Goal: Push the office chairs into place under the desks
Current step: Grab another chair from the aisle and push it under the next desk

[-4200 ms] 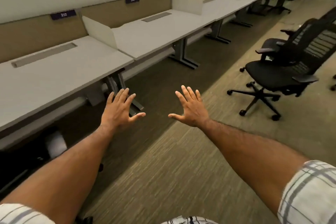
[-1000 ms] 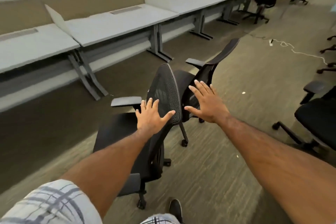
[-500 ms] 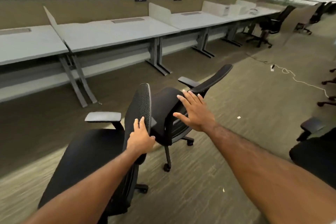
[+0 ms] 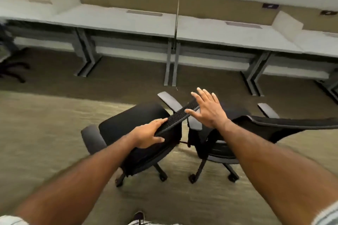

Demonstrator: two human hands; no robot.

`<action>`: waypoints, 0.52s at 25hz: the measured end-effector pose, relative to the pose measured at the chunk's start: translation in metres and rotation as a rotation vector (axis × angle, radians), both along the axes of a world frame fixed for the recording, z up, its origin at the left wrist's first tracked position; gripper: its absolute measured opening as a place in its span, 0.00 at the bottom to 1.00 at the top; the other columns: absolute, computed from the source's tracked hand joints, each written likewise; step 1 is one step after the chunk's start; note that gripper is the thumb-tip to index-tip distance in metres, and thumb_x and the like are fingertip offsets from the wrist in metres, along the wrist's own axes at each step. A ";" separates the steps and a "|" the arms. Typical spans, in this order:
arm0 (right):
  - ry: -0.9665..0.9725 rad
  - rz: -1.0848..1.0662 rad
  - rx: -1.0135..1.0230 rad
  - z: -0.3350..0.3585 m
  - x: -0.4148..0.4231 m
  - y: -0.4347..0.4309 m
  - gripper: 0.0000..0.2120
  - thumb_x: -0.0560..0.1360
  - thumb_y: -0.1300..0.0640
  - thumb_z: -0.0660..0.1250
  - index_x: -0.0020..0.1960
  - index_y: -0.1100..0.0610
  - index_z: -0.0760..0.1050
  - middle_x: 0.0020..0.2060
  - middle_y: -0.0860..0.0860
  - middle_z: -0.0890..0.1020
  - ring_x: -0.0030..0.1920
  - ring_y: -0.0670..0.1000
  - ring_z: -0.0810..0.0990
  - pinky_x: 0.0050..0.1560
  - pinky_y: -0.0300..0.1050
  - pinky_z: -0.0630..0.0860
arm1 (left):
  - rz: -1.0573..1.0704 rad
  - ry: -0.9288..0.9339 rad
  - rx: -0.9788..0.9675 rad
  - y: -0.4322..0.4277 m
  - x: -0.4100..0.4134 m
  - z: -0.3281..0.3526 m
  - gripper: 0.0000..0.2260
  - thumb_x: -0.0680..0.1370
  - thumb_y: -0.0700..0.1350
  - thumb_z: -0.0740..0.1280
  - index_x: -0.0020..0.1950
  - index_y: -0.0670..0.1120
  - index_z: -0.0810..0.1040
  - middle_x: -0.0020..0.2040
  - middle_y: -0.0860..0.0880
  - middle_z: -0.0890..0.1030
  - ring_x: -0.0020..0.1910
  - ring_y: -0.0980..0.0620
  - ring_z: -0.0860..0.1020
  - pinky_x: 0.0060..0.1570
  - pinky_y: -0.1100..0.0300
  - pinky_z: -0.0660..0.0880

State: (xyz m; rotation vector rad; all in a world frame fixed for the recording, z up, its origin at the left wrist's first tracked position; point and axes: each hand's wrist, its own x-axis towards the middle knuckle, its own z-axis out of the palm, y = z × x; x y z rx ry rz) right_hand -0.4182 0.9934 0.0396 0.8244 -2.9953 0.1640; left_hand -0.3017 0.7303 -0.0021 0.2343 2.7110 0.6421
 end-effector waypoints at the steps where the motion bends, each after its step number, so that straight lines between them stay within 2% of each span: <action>1: -0.020 0.050 0.004 -0.003 -0.001 -0.007 0.51 0.71 0.19 0.43 0.84 0.50 0.54 0.84 0.53 0.52 0.84 0.55 0.48 0.82 0.60 0.44 | 0.063 0.009 -0.045 -0.009 0.013 -0.001 0.39 0.79 0.62 0.68 0.84 0.59 0.50 0.81 0.55 0.62 0.75 0.50 0.68 0.70 0.54 0.67; 4: -0.085 0.181 0.023 -0.019 0.000 -0.024 0.56 0.67 0.15 0.40 0.85 0.48 0.51 0.85 0.52 0.47 0.84 0.55 0.44 0.82 0.61 0.42 | 0.244 -0.001 -0.222 -0.041 0.045 -0.002 0.45 0.69 0.81 0.57 0.80 0.59 0.61 0.74 0.55 0.75 0.70 0.49 0.75 0.65 0.52 0.73; 6: -0.150 0.261 0.047 -0.031 0.000 -0.036 0.57 0.66 0.14 0.42 0.85 0.47 0.50 0.85 0.52 0.45 0.84 0.56 0.43 0.82 0.62 0.42 | 0.355 0.016 -0.255 -0.057 0.061 0.001 0.51 0.62 0.87 0.50 0.75 0.58 0.69 0.67 0.56 0.80 0.62 0.50 0.79 0.57 0.53 0.76; 7: -0.172 0.302 0.087 -0.037 0.001 -0.042 0.57 0.65 0.14 0.42 0.85 0.47 0.51 0.85 0.53 0.47 0.84 0.56 0.46 0.82 0.62 0.45 | 0.390 0.030 -0.260 -0.063 0.065 0.002 0.51 0.61 0.88 0.48 0.72 0.58 0.73 0.62 0.56 0.82 0.57 0.52 0.80 0.52 0.54 0.76; 8: -0.181 0.339 0.136 -0.042 0.001 -0.049 0.57 0.65 0.14 0.43 0.83 0.47 0.56 0.84 0.55 0.55 0.83 0.58 0.54 0.81 0.62 0.51 | 0.415 0.038 -0.264 -0.070 0.067 0.004 0.50 0.60 0.88 0.48 0.69 0.57 0.75 0.58 0.56 0.83 0.52 0.53 0.80 0.49 0.55 0.76; 9: -0.172 0.371 0.172 -0.046 0.000 -0.057 0.57 0.64 0.13 0.42 0.79 0.49 0.66 0.79 0.56 0.68 0.78 0.59 0.65 0.78 0.61 0.61 | 0.431 0.042 -0.274 -0.078 0.069 0.004 0.49 0.60 0.88 0.48 0.65 0.57 0.77 0.54 0.56 0.84 0.48 0.55 0.80 0.47 0.55 0.77; 10: -0.150 0.391 0.182 -0.048 -0.003 -0.064 0.55 0.63 0.12 0.42 0.69 0.50 0.75 0.66 0.55 0.80 0.68 0.59 0.76 0.70 0.59 0.71 | 0.438 0.049 -0.290 -0.086 0.067 0.004 0.47 0.60 0.88 0.48 0.61 0.57 0.78 0.50 0.56 0.84 0.46 0.55 0.80 0.47 0.54 0.78; 11: -0.130 0.396 0.164 -0.049 -0.007 -0.074 0.52 0.62 0.11 0.42 0.56 0.50 0.78 0.51 0.52 0.83 0.56 0.57 0.81 0.59 0.57 0.77 | 0.443 0.066 -0.307 -0.096 0.066 0.002 0.46 0.60 0.88 0.48 0.57 0.57 0.79 0.46 0.57 0.83 0.44 0.55 0.81 0.45 0.54 0.79; 12: -0.106 0.392 0.141 -0.048 -0.012 -0.084 0.49 0.61 0.10 0.42 0.47 0.50 0.76 0.41 0.49 0.81 0.47 0.56 0.81 0.51 0.55 0.78 | 0.449 0.097 -0.321 -0.106 0.064 0.001 0.44 0.60 0.88 0.48 0.54 0.57 0.79 0.43 0.57 0.82 0.42 0.55 0.81 0.43 0.55 0.78; 13: -0.085 0.394 0.122 -0.047 -0.018 -0.094 0.47 0.60 0.09 0.42 0.42 0.50 0.73 0.37 0.48 0.78 0.41 0.55 0.79 0.45 0.54 0.76 | 0.457 0.139 -0.334 -0.117 0.059 0.001 0.43 0.60 0.88 0.47 0.51 0.57 0.78 0.40 0.57 0.81 0.40 0.55 0.79 0.39 0.56 0.75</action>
